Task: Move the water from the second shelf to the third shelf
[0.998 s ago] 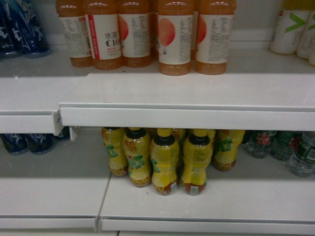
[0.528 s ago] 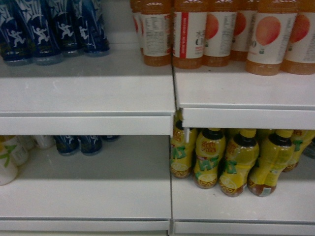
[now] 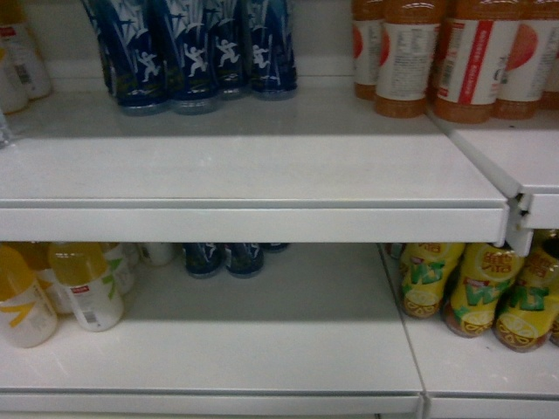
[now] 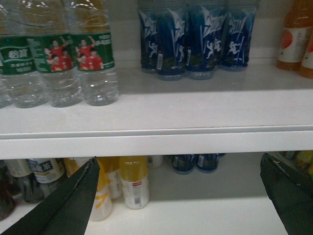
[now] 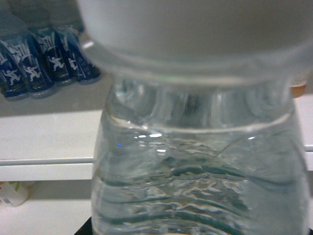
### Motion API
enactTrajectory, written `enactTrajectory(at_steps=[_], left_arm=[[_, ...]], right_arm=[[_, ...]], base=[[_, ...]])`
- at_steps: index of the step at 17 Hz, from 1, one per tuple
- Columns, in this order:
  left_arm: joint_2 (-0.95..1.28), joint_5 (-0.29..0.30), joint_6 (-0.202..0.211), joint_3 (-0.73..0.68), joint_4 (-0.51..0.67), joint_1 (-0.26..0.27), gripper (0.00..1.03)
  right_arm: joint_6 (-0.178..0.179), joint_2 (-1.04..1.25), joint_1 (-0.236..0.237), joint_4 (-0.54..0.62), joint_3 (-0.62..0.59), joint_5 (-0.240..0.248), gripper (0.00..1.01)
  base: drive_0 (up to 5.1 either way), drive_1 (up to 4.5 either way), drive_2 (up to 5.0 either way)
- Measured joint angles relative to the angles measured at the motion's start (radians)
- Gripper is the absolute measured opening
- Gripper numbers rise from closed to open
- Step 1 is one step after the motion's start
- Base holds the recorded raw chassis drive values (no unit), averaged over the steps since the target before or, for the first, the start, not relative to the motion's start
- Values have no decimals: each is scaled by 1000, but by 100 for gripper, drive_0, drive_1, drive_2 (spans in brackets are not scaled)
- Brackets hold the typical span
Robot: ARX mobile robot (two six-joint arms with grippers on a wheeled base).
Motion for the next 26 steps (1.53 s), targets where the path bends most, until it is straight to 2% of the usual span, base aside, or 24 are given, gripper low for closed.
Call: enactTrajectory(at_steps=[26], left_arm=[[0,0,0,0,1,0,98]], right_arm=[[2,0,0,1,0,0,43]], base=[[-477,228,228]])
